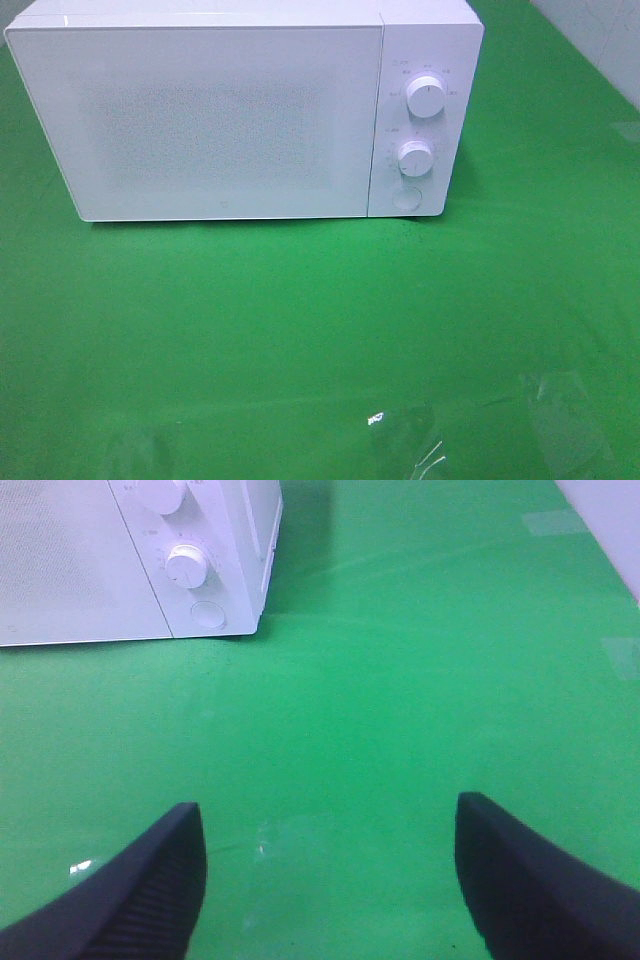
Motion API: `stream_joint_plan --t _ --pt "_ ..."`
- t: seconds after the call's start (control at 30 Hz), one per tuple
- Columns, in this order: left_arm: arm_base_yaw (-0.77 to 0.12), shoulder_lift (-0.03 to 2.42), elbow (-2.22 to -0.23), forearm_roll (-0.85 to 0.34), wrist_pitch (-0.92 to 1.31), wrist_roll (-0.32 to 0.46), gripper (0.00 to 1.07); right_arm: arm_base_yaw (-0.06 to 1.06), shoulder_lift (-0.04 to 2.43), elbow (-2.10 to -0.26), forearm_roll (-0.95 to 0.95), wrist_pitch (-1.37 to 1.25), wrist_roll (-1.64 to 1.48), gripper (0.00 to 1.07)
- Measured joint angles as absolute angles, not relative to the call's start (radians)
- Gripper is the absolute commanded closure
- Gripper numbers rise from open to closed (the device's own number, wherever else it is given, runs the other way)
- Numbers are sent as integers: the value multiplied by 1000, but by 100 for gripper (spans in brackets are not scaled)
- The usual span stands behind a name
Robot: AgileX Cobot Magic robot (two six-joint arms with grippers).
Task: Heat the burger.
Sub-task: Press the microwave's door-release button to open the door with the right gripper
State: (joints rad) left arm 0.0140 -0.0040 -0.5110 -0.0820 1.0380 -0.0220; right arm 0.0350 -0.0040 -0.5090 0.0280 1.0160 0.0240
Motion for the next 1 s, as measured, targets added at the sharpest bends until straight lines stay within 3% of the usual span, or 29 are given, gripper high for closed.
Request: stream_joint_plan --t 0.53,1.0 --pt "14 -4 -511 -82 1038 -22 8 35 -4 -515 28 986 49 41" --pt "14 -4 -511 -82 1038 -22 8 35 114 -461 28 665 53 41"
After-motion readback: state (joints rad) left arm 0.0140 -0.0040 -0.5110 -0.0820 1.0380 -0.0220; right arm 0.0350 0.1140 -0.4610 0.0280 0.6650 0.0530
